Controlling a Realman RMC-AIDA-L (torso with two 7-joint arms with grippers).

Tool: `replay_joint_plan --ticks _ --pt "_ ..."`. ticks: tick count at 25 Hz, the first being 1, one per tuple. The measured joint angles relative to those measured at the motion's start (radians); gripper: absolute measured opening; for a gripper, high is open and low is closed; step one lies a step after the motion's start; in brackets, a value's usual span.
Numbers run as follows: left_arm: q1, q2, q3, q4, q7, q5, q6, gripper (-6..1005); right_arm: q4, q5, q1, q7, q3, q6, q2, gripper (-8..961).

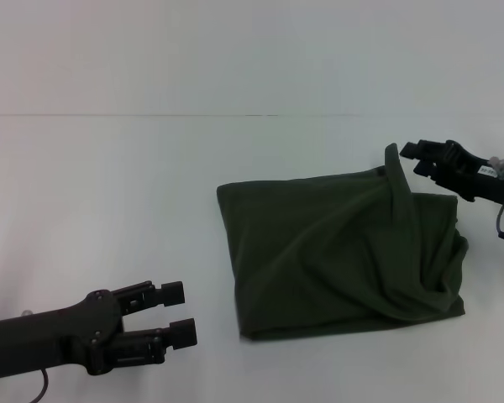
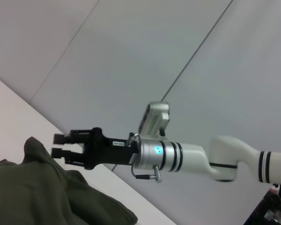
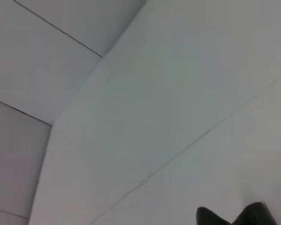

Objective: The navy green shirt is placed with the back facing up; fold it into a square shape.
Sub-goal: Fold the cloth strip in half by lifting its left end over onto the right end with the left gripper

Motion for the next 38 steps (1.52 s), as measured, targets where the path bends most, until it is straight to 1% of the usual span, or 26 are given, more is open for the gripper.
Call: replay_joint_plan --ticks 1,3,6,9,10,12,14,17,18,21,24,26,29,32,33,38 --pt "0.000 0.000 0.000 0.000 0.000 0.000 0.000 908 0.000 0.025 -0.011 -0.017 0.007 -0.017 -0.002 339" --pt "0.000 -0.001 -0.001 -0.002 -0.001 0.000 -0.001 908 0.000 0.088 -0.048 -0.058 0.033 -0.069 -0.010 437" --pt "-0.001 -0.002 -0.007 -0.003 -0.005 -0.001 -0.001 908 0.000 0.147 -0.103 -0.119 0.070 -0.183 -0.023 584" --pt "-0.001 -0.001 -0.012 -0.006 -0.008 -0.007 -0.002 908 0.002 0.145 -0.140 -0.153 0.074 -0.300 -0.040 685" --pt "-0.001 -0.002 -0.012 -0.007 -0.009 -0.008 -0.003 908 0.004 0.132 -0.151 -0.165 0.071 -0.354 -0.050 719" --pt "-0.002 -0.003 -0.014 -0.007 -0.013 -0.009 -0.009 908 0.010 0.101 -0.167 -0.194 0.069 -0.453 -0.061 786" --pt "-0.003 -0.006 -0.020 -0.008 -0.015 -0.009 -0.016 908 0.012 0.065 -0.186 -0.223 0.069 -0.544 -0.067 803" --pt "-0.004 -0.011 -0.051 -0.009 -0.015 -0.009 -0.022 908 0.008 0.017 -0.218 -0.260 0.072 -0.643 -0.078 830" --pt "-0.004 -0.012 -0.068 -0.009 -0.015 -0.009 -0.022 908 0.005 0.003 -0.228 -0.270 0.073 -0.661 -0.081 838" --pt "-0.002 -0.013 -0.109 -0.009 -0.015 -0.010 -0.024 908 -0.003 -0.038 -0.257 -0.287 0.075 -0.685 -0.099 865" --pt "0.002 -0.015 -0.131 -0.009 -0.015 -0.010 -0.025 908 -0.002 -0.074 -0.258 -0.283 0.075 -0.680 -0.110 879" --pt "0.002 -0.017 -0.138 -0.009 -0.015 -0.010 -0.025 908 0.000 -0.092 -0.247 -0.281 0.075 -0.674 -0.111 874" --pt "0.002 -0.018 -0.139 -0.009 -0.015 -0.007 -0.027 908 0.000 -0.101 -0.227 -0.281 0.071 -0.667 -0.103 865" --pt "0.002 -0.020 -0.140 -0.009 -0.014 -0.005 -0.031 908 0.004 -0.106 -0.201 -0.282 0.066 -0.665 -0.100 857" --pt "0.002 -0.020 -0.140 -0.009 -0.014 -0.005 -0.031 908 0.006 -0.122 -0.183 -0.280 0.063 -0.665 -0.098 854" --pt "0.004 -0.020 -0.140 -0.009 -0.014 -0.006 -0.032 908 0.003 -0.181 -0.153 -0.264 0.062 -0.649 -0.089 840"
